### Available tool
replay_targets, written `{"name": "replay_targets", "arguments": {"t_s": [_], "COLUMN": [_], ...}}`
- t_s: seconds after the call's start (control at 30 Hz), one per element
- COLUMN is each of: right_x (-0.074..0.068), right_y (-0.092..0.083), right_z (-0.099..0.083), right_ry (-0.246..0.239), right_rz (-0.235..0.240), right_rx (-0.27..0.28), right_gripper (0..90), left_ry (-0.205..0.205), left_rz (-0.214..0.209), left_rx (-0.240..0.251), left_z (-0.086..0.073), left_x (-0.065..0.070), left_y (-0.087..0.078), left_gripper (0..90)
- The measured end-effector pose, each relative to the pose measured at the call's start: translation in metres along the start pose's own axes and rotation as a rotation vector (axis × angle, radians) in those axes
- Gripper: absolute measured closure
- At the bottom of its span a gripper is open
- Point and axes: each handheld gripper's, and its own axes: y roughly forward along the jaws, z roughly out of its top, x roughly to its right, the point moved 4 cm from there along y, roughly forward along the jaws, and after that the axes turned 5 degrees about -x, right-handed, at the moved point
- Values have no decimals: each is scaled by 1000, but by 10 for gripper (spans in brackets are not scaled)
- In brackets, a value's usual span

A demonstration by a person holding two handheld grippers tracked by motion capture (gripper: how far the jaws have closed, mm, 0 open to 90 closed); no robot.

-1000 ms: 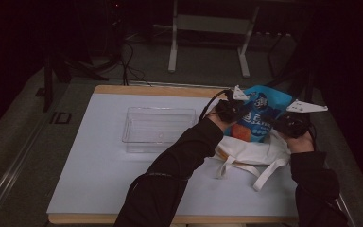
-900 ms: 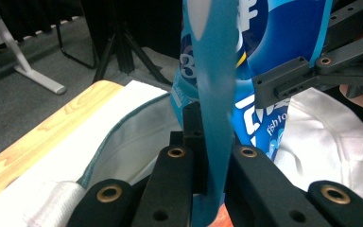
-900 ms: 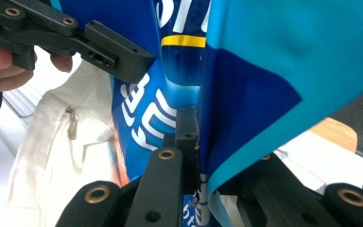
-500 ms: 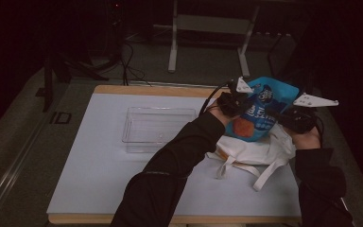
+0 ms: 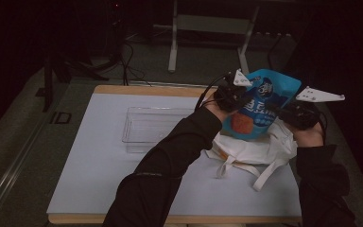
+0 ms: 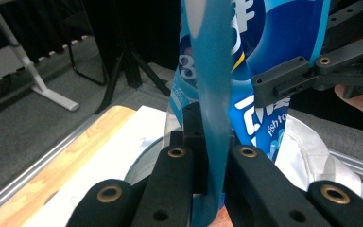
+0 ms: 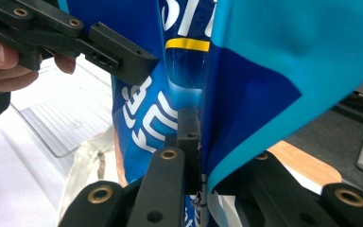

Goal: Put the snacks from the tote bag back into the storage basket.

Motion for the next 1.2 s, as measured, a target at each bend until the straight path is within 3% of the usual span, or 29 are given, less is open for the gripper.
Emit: {"name": "replay_targets", "arguments": {"t_s": [0.27, 0.8, 1.2], "right_x": [-14, -49, -73], "right_y": [2, 19, 31], "right_z": [12, 40, 61], "right_ry": [-25, -89, -119], "right_rz": [35, 120, 164], "right_rx": [1, 0, 8], "right_gripper": [848, 849, 849], "left_ry": [0, -11, -2], "left_rz": [-15, -92, -87], "left_rx": [16, 55, 65], "left_z": [-6, -28, -39], "left_x": [-5, -26, -40], "left_y": [-23, -71, -104], "left_gripper": [900, 900, 900]}}
